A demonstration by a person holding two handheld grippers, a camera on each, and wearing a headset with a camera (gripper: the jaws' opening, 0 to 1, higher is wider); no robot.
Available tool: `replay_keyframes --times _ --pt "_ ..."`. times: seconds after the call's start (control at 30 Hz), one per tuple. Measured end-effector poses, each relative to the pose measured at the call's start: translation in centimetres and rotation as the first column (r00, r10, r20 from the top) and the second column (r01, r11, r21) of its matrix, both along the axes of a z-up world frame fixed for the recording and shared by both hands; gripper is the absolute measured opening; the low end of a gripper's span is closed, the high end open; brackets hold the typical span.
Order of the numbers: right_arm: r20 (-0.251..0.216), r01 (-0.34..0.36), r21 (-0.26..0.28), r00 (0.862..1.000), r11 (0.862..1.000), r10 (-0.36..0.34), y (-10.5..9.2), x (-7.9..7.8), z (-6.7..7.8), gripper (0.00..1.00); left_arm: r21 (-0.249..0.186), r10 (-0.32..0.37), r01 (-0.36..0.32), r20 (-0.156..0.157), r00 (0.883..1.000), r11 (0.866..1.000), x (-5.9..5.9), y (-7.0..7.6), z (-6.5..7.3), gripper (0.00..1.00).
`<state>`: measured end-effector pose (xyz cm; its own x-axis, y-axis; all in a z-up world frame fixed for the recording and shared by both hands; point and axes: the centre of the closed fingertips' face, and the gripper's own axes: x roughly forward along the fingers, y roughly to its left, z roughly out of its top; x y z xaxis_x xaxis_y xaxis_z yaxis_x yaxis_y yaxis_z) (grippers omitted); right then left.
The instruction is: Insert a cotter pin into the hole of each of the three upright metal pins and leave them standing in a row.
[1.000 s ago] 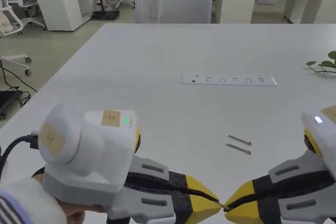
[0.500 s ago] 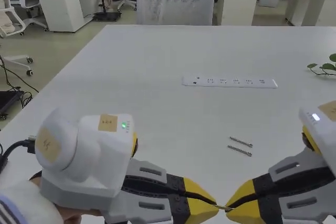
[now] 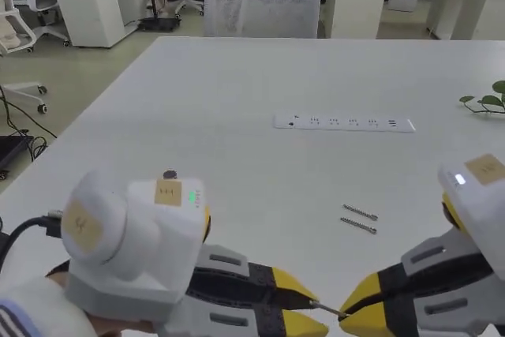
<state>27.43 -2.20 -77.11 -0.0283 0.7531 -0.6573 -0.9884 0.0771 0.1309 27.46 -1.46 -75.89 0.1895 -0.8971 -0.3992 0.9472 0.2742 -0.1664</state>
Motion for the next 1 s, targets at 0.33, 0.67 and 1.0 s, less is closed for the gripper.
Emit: replay_keyframes --times 0.33,0.67,1.0 --pt "0.055 -0.009 -0.108 0.998 0.994 0.015 -0.8 0.5 -1.3 0.02 0.08 0.07 -0.071 0.014 0.997 0.994 0.9 1.9 -1.4 0.23" --pt "0.045 0.009 -0.197 0.999 0.98 -0.001 -1.4 0.5 -3.2 0.02 0.117 0.195 -0.203 0.075 0.978 0.972 3.0 5.5 -1.1 0.31" --pt "0.052 0.025 -0.215 0.999 0.976 -0.014 -1.1 0.7 -3.8 0.02 0.143 0.308 -0.32 0.097 0.946 0.937 4.4 8.8 -2.2 0.37"
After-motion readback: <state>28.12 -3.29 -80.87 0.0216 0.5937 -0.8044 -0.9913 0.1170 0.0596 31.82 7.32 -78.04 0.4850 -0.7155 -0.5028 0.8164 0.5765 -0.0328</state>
